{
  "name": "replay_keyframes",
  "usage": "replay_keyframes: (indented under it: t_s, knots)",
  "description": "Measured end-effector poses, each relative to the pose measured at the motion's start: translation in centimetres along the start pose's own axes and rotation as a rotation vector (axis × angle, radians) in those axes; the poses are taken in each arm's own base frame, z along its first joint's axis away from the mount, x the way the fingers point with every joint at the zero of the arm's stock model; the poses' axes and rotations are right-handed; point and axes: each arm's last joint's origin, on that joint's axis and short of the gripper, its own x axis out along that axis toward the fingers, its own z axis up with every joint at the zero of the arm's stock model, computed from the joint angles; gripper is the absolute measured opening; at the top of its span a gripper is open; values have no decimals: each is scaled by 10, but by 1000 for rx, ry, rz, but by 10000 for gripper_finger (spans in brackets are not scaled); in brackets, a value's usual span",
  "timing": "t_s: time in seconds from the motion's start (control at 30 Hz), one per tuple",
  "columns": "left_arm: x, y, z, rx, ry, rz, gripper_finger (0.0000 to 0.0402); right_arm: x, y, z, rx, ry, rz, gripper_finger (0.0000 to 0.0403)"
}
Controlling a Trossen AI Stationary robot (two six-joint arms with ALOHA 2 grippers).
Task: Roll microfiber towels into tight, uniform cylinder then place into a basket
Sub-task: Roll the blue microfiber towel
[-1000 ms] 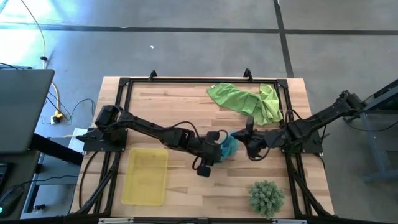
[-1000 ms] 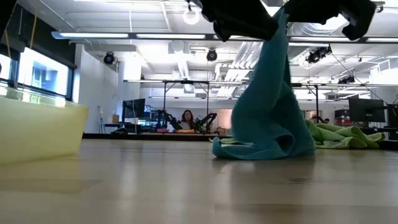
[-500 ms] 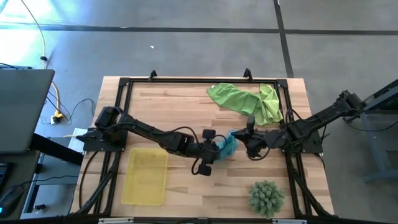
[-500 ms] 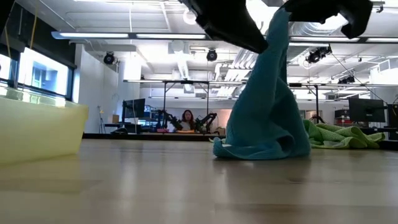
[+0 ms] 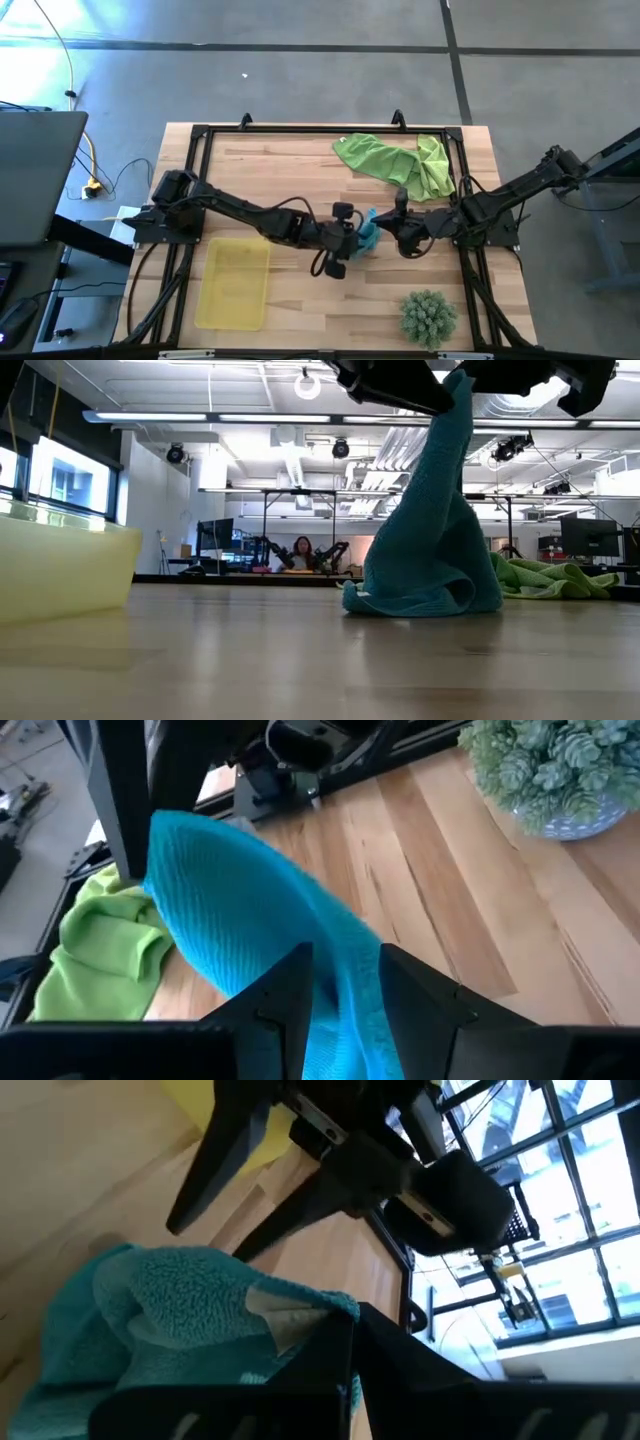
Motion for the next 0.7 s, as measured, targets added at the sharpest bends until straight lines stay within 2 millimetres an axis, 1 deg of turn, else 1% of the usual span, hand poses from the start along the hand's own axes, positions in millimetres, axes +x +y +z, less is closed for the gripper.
replay_keyframes:
  t_s: [0.17, 0.27, 0.37, 0.47, 0.6, 0.7]
  knots:
    - [5, 6, -3, -59, -9, -91, 106, 0, -1, 1, -29, -3, -13, 0]
    - [8, 5, -5, -75, -18, -190, 106, 0, -3, 1, -53, 22, -50, 0]
    - [10, 1, -11, -68, 16, -266, 106, 0, -6, 0, -71, 72, -119, 0]
    - [12, -3, -14, -70, 40, -281, 106, 0, -8, 0, -83, 94, -151, 0]
    - [17, -8, -19, -101, 75, -290, 106, -1, -9, 2, -72, 80, -168, 0]
    - [22, -11, -28, -113, 135, -291, 106, -1, -12, 4, -53, 63, -187, 0]
